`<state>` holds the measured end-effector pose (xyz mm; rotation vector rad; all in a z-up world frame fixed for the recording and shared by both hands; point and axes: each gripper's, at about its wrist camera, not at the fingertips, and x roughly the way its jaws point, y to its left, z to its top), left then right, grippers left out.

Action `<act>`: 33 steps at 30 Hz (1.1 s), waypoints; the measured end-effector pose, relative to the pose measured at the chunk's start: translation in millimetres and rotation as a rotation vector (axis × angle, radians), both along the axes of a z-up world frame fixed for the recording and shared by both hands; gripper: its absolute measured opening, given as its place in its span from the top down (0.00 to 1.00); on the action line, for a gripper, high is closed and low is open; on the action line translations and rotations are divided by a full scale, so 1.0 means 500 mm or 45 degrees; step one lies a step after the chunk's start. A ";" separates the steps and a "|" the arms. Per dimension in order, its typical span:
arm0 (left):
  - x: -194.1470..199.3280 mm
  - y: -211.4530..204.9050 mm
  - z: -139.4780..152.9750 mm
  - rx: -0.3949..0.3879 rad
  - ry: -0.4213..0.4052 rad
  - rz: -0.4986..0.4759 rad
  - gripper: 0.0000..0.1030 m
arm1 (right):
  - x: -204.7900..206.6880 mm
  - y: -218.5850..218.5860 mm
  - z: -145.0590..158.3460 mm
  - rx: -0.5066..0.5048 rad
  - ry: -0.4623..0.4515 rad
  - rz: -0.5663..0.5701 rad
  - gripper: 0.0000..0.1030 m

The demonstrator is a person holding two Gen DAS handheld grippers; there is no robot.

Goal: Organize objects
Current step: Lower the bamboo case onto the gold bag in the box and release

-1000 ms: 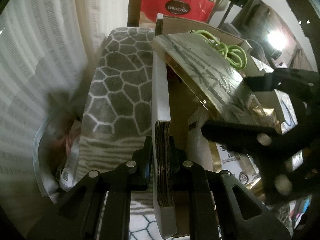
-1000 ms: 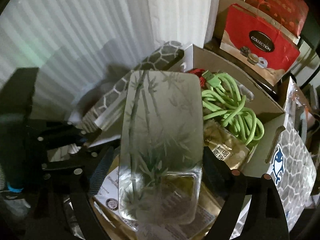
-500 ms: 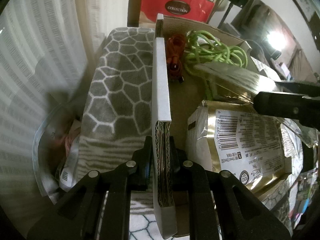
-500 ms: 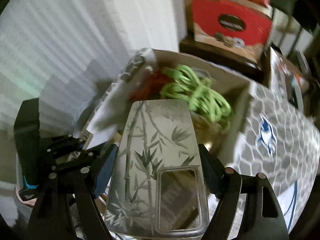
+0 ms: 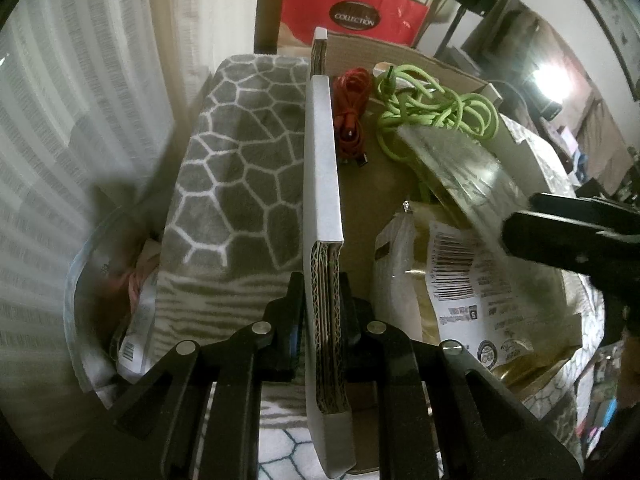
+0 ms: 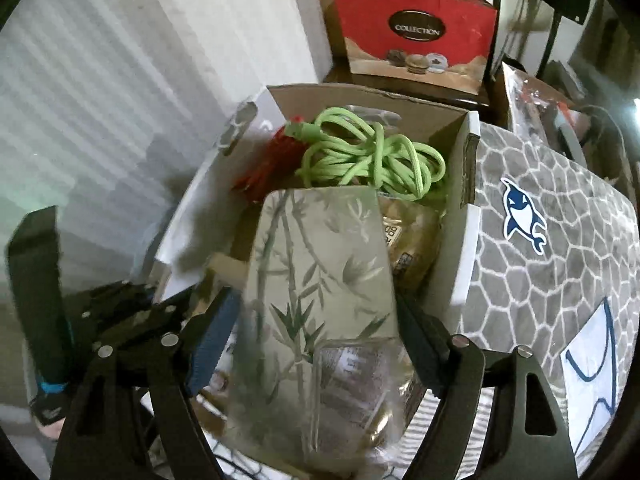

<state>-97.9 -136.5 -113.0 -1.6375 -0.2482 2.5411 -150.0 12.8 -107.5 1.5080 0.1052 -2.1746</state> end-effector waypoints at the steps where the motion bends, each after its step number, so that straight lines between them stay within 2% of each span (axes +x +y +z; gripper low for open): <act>1: 0.001 0.000 0.000 0.000 0.000 0.000 0.87 | 0.002 0.004 0.004 -0.010 -0.003 0.004 0.23; 5: 0.002 0.000 0.000 0.002 0.001 0.001 0.87 | -0.002 0.034 0.035 -0.061 0.003 0.003 0.23; 6: 0.002 0.000 0.000 0.003 0.000 0.001 0.87 | -0.001 0.040 0.043 -0.060 0.021 0.011 0.26; 7: 0.002 0.000 -0.001 0.002 0.000 0.001 0.87 | -0.001 0.043 0.048 -0.062 0.033 0.020 0.30; 9: 0.002 -0.001 -0.001 0.001 0.000 0.001 0.87 | 0.002 0.047 0.051 -0.049 0.051 0.049 0.50; 12: 0.003 0.000 -0.001 0.001 0.000 0.002 0.87 | 0.017 0.043 0.037 -0.016 0.039 0.098 0.69; 14: 0.002 -0.001 -0.001 0.000 -0.001 0.001 0.87 | 0.034 0.036 0.028 -0.006 0.034 0.132 0.71; 17: 0.002 -0.001 -0.002 -0.003 -0.001 0.001 0.87 | 0.055 0.022 0.017 0.103 0.102 0.182 0.71; 19: 0.002 -0.001 -0.003 -0.002 -0.002 0.002 0.87 | 0.061 0.023 0.014 0.134 0.092 0.187 0.71; 26: 0.002 -0.001 -0.002 -0.001 -0.001 0.003 0.87 | 0.083 0.028 0.011 0.144 0.075 0.250 0.71; 33: 0.002 -0.001 -0.002 -0.002 -0.002 0.002 0.87 | 0.082 0.028 0.009 0.083 0.031 0.251 0.70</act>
